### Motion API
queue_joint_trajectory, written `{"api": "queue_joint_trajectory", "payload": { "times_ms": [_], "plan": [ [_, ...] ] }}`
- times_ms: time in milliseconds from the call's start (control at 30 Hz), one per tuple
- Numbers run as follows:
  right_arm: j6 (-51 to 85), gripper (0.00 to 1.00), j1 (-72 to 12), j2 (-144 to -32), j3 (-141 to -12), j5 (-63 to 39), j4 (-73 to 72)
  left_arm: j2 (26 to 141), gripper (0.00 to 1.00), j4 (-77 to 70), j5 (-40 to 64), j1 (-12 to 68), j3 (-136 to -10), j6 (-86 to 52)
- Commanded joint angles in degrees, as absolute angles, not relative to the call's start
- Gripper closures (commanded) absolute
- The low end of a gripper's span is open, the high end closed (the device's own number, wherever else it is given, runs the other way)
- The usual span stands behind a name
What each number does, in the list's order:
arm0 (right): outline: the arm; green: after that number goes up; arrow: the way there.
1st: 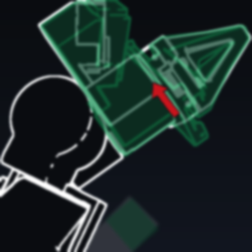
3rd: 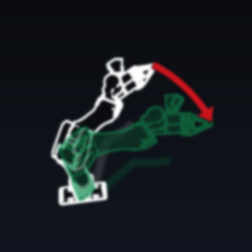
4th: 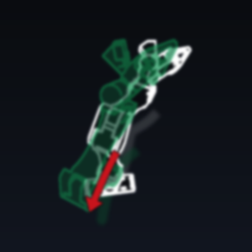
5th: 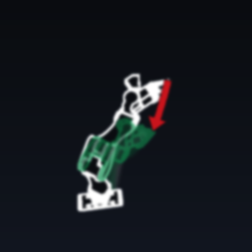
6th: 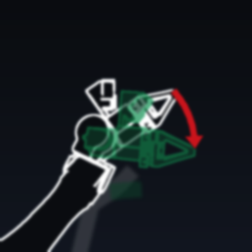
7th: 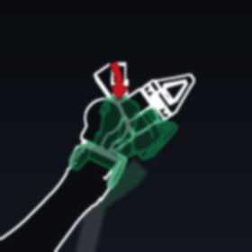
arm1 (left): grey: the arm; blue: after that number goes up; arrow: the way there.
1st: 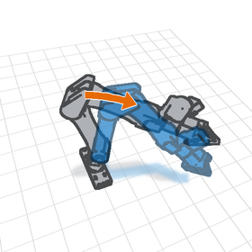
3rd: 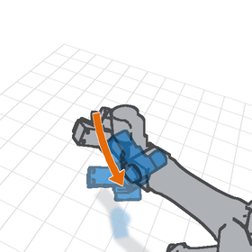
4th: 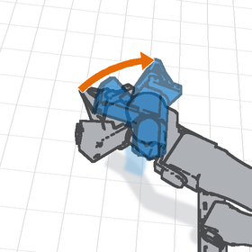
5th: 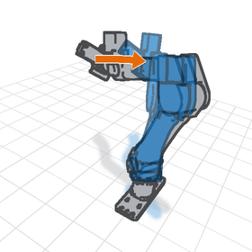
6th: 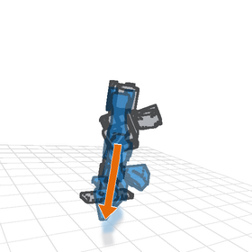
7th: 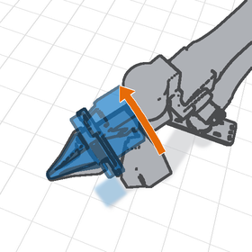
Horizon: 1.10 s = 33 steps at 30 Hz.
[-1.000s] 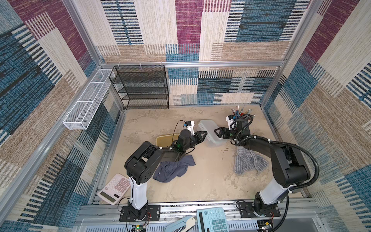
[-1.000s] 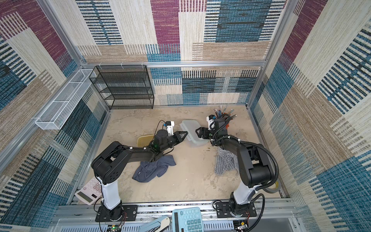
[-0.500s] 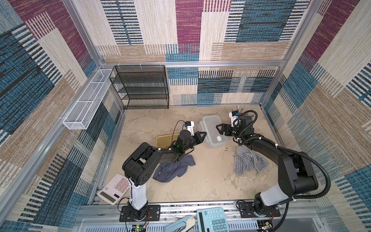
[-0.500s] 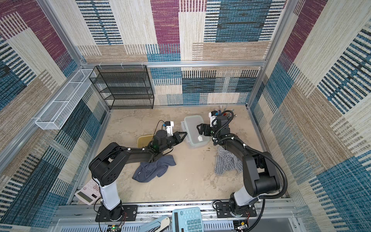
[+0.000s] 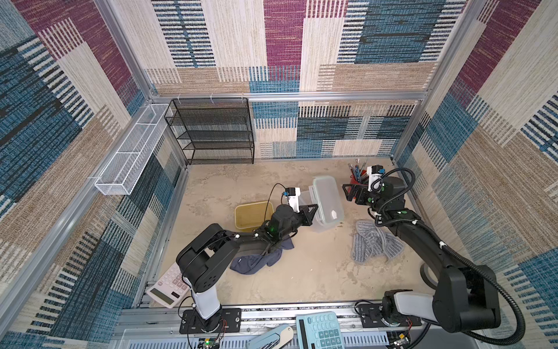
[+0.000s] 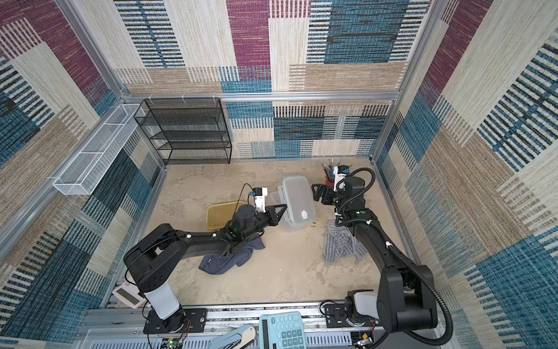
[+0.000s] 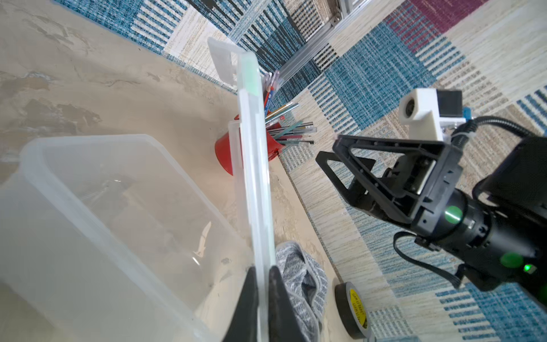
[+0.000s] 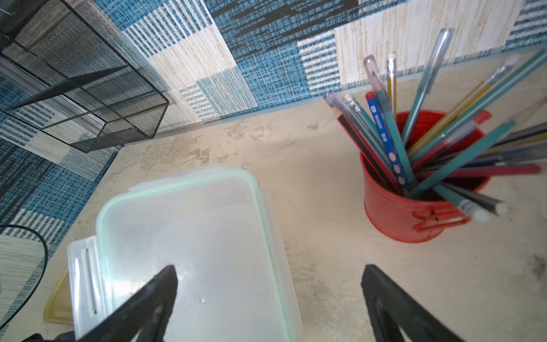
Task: Wipe the insides of the lunch boxes
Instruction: Open the lid of the lunch box.
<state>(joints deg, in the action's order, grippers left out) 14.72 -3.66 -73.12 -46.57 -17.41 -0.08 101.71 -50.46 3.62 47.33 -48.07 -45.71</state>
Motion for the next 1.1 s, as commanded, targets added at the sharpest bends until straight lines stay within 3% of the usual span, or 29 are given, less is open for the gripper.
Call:
{"api": "queue_joint_trajectory", "payload": {
  "times_ms": [0, 333, 800, 1067],
  "plan": [
    [13.6, 0.02, -3.0, -71.7, -44.8, -15.9, 0.3, 100.6, 1.0, -54.3, -0.8, 48.9, -47.3, -39.2],
    [14.0, 0.02, -1.9, -69.5, -40.4, -14.5, 0.2, 98.4, 0.99, -60.3, -10.2, 53.4, -42.3, -29.6],
    [14.0, 0.02, 2.4, -68.3, -40.1, -16.4, 1.8, 98.3, 0.98, -67.5, -15.8, 60.2, -40.4, -11.6],
    [12.4, 0.02, 4.0, -68.9, -40.2, -12.3, 4.1, 99.8, 0.97, -68.3, -17.9, 64.3, -41.2, -0.9]
  ]
}}
